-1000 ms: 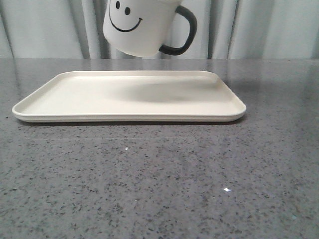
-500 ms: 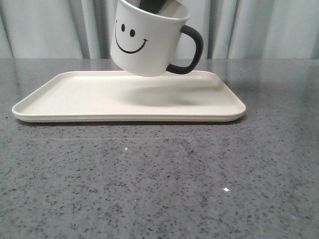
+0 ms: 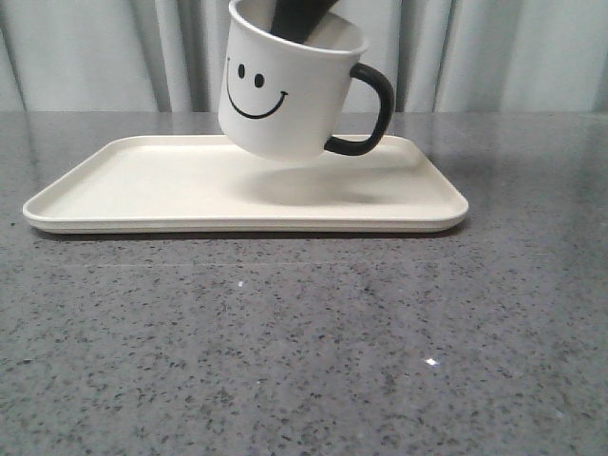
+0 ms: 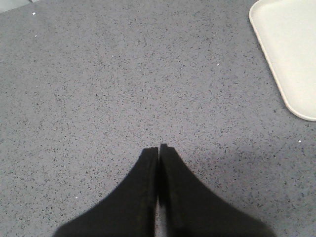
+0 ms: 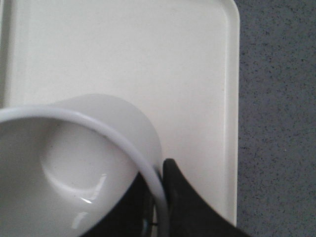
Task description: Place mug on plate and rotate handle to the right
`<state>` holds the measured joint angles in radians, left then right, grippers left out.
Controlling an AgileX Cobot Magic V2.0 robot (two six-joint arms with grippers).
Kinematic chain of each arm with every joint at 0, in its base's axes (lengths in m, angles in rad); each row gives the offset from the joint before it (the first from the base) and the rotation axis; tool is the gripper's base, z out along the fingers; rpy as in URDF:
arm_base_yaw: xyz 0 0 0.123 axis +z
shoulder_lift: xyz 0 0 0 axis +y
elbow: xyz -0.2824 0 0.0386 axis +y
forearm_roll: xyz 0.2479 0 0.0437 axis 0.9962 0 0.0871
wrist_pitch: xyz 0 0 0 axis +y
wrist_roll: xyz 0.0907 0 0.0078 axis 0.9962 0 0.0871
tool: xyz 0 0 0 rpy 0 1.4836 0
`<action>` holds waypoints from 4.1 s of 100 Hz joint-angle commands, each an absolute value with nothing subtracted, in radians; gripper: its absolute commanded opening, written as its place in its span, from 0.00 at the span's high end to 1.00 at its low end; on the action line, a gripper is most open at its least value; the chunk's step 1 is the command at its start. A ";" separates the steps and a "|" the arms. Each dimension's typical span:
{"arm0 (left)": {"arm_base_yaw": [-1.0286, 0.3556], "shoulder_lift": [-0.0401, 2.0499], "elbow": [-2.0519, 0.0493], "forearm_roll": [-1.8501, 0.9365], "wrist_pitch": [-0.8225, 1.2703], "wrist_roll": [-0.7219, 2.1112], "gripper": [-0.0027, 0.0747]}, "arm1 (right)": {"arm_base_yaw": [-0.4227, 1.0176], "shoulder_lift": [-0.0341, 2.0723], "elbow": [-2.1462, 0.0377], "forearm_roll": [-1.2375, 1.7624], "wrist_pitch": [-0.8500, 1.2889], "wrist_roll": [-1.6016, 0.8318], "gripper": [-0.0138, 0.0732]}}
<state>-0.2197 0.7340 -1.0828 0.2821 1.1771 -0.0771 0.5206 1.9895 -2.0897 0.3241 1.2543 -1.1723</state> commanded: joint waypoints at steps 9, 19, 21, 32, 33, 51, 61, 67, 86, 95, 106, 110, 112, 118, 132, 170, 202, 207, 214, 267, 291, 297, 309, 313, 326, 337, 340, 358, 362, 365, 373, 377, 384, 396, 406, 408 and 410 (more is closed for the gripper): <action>-0.216 0.734 -1.106 0.293 1.128 -0.087 0.99 | 0.530 1.931 -2.112 0.343 1.335 -1.171 0.97; -0.216 0.734 -1.106 0.293 1.128 -0.087 0.99 | 0.531 1.931 -2.105 0.343 1.335 -1.171 0.97; -0.216 0.734 -1.106 0.293 1.128 -0.087 0.99 | 0.531 1.931 -2.103 0.343 1.335 -1.171 0.97; -0.216 0.734 -1.106 0.290 1.128 -0.087 0.99 | 0.531 1.931 -2.094 0.343 1.335 -1.171 0.97; -0.216 0.734 -1.106 0.290 1.128 -0.087 0.99 | 0.531 1.931 -2.094 0.341 1.335 -1.171 0.97; -0.216 0.734 -1.106 0.290 1.128 -0.087 0.99 | 0.534 1.931 -2.094 0.342 1.335 -1.171 0.97; -0.216 0.734 -1.106 0.290 1.128 -0.087 0.99 | 0.536 1.931 -2.094 0.342 1.335 -1.171 0.97; -0.216 0.734 -1.106 0.290 1.128 -0.087 0.99 | 0.538 1.931 -2.094 0.341 1.335 -1.171 0.97; -0.216 0.734 -1.106 0.290 1.128 -0.087 0.99 | 0.537 1.932 -2.094 0.341 1.335 -1.171 0.97; -0.216 0.734 -1.106 0.289 1.128 -0.087 0.99 | 0.537 1.932 -2.094 0.341 1.335 -1.171 0.97; -0.216 0.734 -1.106 0.289 1.128 -0.087 0.99 | 0.539 1.932 -2.094 0.341 1.335 -1.171 0.97; -0.216 0.734 -1.106 0.289 1.128 -0.087 0.99 | 0.540 1.932 -2.094 0.341 1.335 -1.171 0.97; -0.216 0.734 -1.106 0.289 1.128 -0.087 0.99 | 0.540 1.932 -2.094 0.341 1.336 -1.171 0.97; -0.216 0.734 -1.106 0.289 1.128 -0.087 0.99 | 0.544 1.932 -2.094 0.341 1.336 -1.171 0.97; -0.216 0.734 -1.106 0.288 1.128 -0.087 0.99 | 0.548 1.932 -2.094 0.341 1.336 -1.183 0.97; -0.216 0.734 -1.106 0.288 1.128 -0.087 0.99 | 0.547 1.932 -2.079 0.324 1.336 -1.197 0.97; -0.216 0.734 -1.106 0.288 1.128 -0.087 0.99 | 0.552 1.932 -2.025 0.322 1.336 -1.198 0.97; -0.216 0.734 -1.106 0.288 1.128 -0.087 0.99 | 0.553 1.932 -2.025 0.321 1.336 -1.198 0.97; -0.216 0.734 -1.106 0.288 1.128 -0.087 0.99 | 0.556 1.932 -2.024 0.321 1.336 -1.198 0.97; -0.216 0.734 -1.106 0.281 1.128 -0.087 0.99 | 0.578 1.932 -2.024 0.318 1.336 -1.198 0.97; -0.216 0.734 -1.106 0.270 1.128 -0.087 0.99 | 0.578 1.936 -2.024 0.319 1.336 -1.199 0.97; -0.216 0.734 -1.106 0.270 1.128 -0.087 0.99 | 0.578 1.943 -2.024 0.319 1.336 -1.199 0.97; -0.216 0.734 -1.106 0.270 1.128 -0.087 0.99 | 0.578 1.956 -2.024 0.319 1.336 -1.199 0.97; -0.216 0.734 -1.106 0.270 1.128 -0.087 0.99 | 0.578 1.956 -2.024 0.320 1.336 -1.199 0.97; -0.216 0.734 -1.106 0.270 1.128 -0.087 0.99 | 0.578 1.959 -2.024 0.320 1.335 -1.199 0.97; -0.216 0.734 -1.106 0.270 1.125 -0.087 0.99 | 0.578 1.966 -2.024 0.320 1.335 -1.199 0.97; -0.216 0.734 -1.106 0.270 1.125 -0.087 0.99 | 0.578 1.967 -2.024 0.320 1.335 -1.199 0.97; -0.216 0.734 -1.106 0.270 1.125 -0.087 0.99 | 0.578 1.969 -2.024 0.321 1.333 -1.199 0.97; -0.216 0.734 -1.106 0.270 1.125 -0.087 0.99 | 0.578 1.969 -2.024 0.321 1.331 -1.199 0.97; -0.216 0.734 -1.106 0.270 1.125 -0.087 0.99 | 0.578 1.969 -2.024 0.323 1.331 -1.199 0.97; -0.216 0.734 -1.106 0.270 1.125 -0.087 0.99 | 0.578 1.969 -2.024 0.323 1.335 -1.199 0.97; -0.216 0.734 -1.106 0.270 1.124 -0.087 0.99 | 0.578 1.969 -2.024 0.323 1.335 -1.199 0.97; -0.216 0.734 -1.106 0.270 1.124 -0.087 0.99 | 0.578 1.969 -2.024 0.323 1.335 -1.199 0.97; -0.216 0.734 -1.106 0.270 1.124 -0.087 0.99 | 0.578 1.969 -2.024 0.333 1.335 -1.199 0.95; -0.216 0.734 -1.106 0.270 1.124 -0.087 0.99 | 0.578 1.969 -2.024 0.345 1.335 -1.199 0.89; -0.216 0.734 -1.106 0.270 1.124 -0.087 0.99 | 0.578 1.969 -2.024 0.346 1.335 -1.199 0.88; -0.216 0.734 -1.106 0.270 1.124 -0.087 0.99 | 0.578 1.969 -2.024 0.348 1.335 -1.199 0.86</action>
<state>-0.2197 0.7340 -1.0828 0.2612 1.1771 -0.0771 0.5784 2.0120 -2.0041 0.3087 1.2465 -1.1924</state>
